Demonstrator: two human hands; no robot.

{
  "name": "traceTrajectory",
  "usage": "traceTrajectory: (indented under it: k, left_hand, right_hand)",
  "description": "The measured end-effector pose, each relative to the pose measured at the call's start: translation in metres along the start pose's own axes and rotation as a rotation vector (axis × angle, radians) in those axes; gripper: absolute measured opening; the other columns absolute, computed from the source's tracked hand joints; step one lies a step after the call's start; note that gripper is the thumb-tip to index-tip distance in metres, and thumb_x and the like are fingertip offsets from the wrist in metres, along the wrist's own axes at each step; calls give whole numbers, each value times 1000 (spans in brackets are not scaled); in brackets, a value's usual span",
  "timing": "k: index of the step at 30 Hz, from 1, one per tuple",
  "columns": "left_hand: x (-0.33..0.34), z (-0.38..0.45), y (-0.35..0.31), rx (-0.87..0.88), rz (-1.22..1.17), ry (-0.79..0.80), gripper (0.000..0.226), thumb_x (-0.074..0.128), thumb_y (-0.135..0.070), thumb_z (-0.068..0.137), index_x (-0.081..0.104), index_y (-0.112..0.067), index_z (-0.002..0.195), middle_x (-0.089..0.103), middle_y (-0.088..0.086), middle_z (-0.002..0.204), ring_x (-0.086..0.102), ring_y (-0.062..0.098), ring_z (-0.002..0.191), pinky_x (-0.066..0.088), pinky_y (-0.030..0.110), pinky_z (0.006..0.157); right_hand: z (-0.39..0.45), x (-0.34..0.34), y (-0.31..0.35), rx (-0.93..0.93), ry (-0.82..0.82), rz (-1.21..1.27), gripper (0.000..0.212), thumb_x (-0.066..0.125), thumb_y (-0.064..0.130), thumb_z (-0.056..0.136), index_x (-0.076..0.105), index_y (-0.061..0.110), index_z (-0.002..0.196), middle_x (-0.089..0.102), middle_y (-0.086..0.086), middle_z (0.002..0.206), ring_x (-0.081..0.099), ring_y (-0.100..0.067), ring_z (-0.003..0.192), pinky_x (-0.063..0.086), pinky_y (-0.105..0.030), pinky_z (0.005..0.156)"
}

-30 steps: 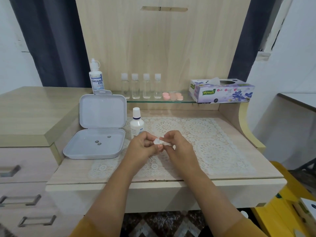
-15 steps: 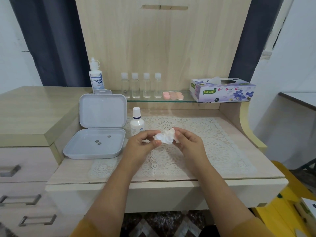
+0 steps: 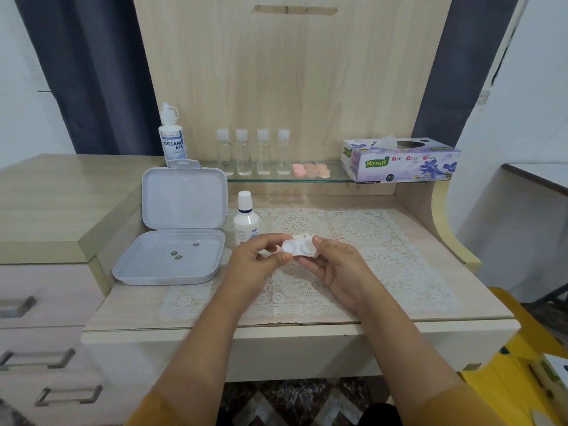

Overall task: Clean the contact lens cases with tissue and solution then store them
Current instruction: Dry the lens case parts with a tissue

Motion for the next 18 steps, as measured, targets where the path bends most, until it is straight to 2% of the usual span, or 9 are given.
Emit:
traceTrajectory:
  k: [3,6,7,10,13,14,18]
  left_hand:
    - [0,-1,-2,38,19,8,26,72,-7,81,73,-28,97,64,-19,87,53,2,75,47,30,77]
    - [1,-1,-3,51,44,18,24,73,-5,80,73,-19,100,65,-9,101,55,0,81,46,33,81]
    - [2,0,-3,51,51,20,25,73,-5,79,73,-18,101,65,-9,104,56,-1,80,47,35,81]
    - [3,-1,-3,35,35,23,25,76,-9,77,74,-21,98,69,-8,104,56,6,76,50,40,83]
    - [3,-3,-5,4,-23,24,25,79,-23,70,75,-26,94,72,4,97,61,31,83,52,41,89]
    - [3,-3,-5,2,-40,26,24,78,-20,72,75,-25,95,72,5,95,63,32,88,53,40,89]
    - [3,-4,-6,-1,-86,38,28,68,5,80,71,-16,99,74,-6,86,68,9,86,53,20,75]
  right_hand:
    - [-1,5,-3,78,52,-53,39,44,24,100,60,-10,113,68,-26,110,68,-32,101,58,-28,84]
    - [1,7,-4,122,85,-103,46,37,29,103,59,-9,115,67,-25,105,67,-29,91,57,-40,87]
    - [0,8,-4,133,94,-106,47,36,31,103,58,-9,116,67,-25,99,66,-27,84,57,-40,84]
    - [0,6,-4,155,92,-100,45,34,29,103,58,-8,112,65,-15,78,62,-17,67,55,-24,63]
    - [1,2,-3,140,77,-113,38,44,28,97,61,-5,106,67,-9,74,59,-11,62,50,-17,60]
    - [2,1,-3,130,69,-116,39,49,30,92,62,-5,105,67,-10,76,59,-11,63,49,-16,59]
    - [3,-2,-2,96,36,-107,42,57,30,82,63,-6,102,67,-11,75,58,-10,60,49,-14,54]
Point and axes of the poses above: each hand's wrist, its own z-axis towards the middle knuckle, its own x-axis out of the palm, y = z × x, the point moved 5 cm from there along z, towards the middle knuckle
